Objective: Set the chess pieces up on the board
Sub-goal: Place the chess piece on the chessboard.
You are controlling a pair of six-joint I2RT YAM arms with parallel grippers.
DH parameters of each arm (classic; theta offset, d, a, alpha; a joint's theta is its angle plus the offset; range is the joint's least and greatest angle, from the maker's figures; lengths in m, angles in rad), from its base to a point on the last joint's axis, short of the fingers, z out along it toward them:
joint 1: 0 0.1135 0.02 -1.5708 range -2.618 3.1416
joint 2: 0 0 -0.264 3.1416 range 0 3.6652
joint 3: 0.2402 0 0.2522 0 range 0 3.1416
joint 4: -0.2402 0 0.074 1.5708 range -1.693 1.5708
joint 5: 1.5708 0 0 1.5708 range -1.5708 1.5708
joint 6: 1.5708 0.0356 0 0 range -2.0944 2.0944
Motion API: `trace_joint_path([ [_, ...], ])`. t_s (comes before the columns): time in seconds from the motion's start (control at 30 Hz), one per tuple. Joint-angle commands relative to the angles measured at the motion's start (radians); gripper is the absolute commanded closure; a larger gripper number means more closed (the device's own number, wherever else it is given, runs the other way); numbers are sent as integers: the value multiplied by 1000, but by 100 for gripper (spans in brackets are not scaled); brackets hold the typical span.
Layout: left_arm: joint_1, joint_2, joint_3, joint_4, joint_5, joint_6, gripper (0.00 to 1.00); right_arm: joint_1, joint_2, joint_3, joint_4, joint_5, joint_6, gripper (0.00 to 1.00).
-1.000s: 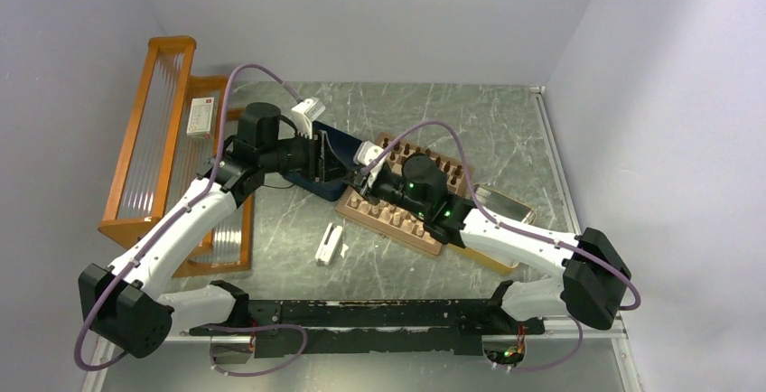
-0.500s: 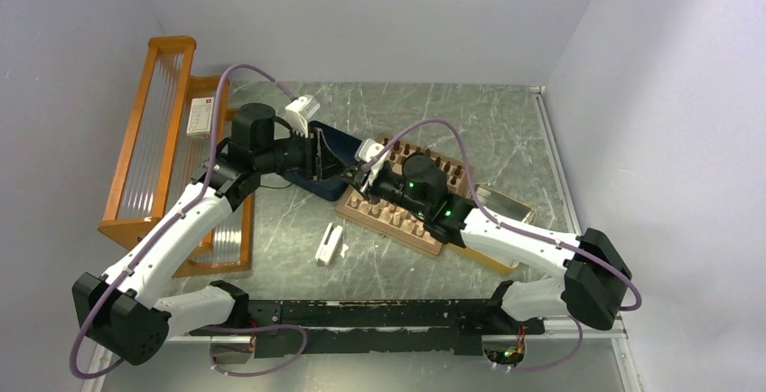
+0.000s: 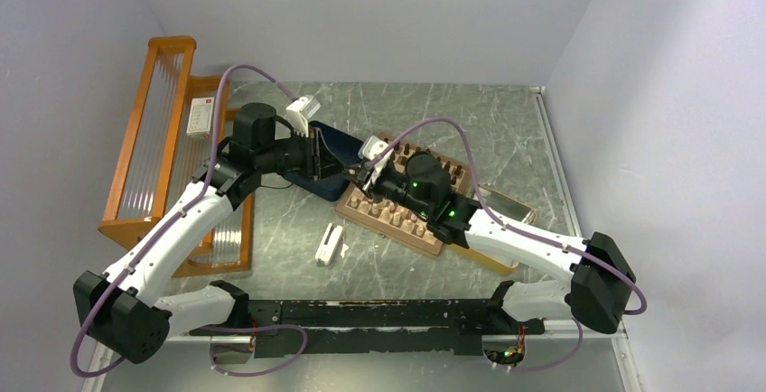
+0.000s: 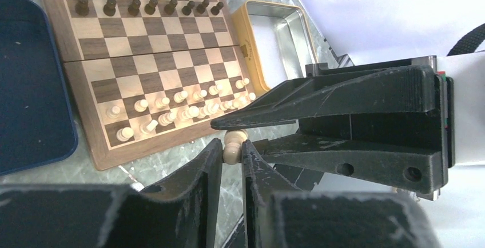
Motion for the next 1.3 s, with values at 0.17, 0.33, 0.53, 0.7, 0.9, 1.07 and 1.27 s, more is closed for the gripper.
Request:
trace_joint_path([
  [0.17,-5,5,-13,61,121,-59,91,-1,-21,0,18,31,18,100],
  [0.33,-5,10,-23,58,100,-49,95,-3,-13,-50,43,48,43,92],
  [0.53,-5,49,20,26,49,-15,95,-12,-25,-114,57,15,91,61],
  [0.7,-5,91,80,-28,-11,25,95,-32,-27,-132,-5,22,163,44],
  [0.9,-5,107,144,-87,-84,82,95,-89,-70,-122,-163,152,325,39],
  [1.07,-9,110,205,-194,-166,149,95,-405,-126,-147,-244,48,605,42],
  [1.27,-59,109,250,-253,-281,199,95,-642,-9,43,-503,2,686,43],
])
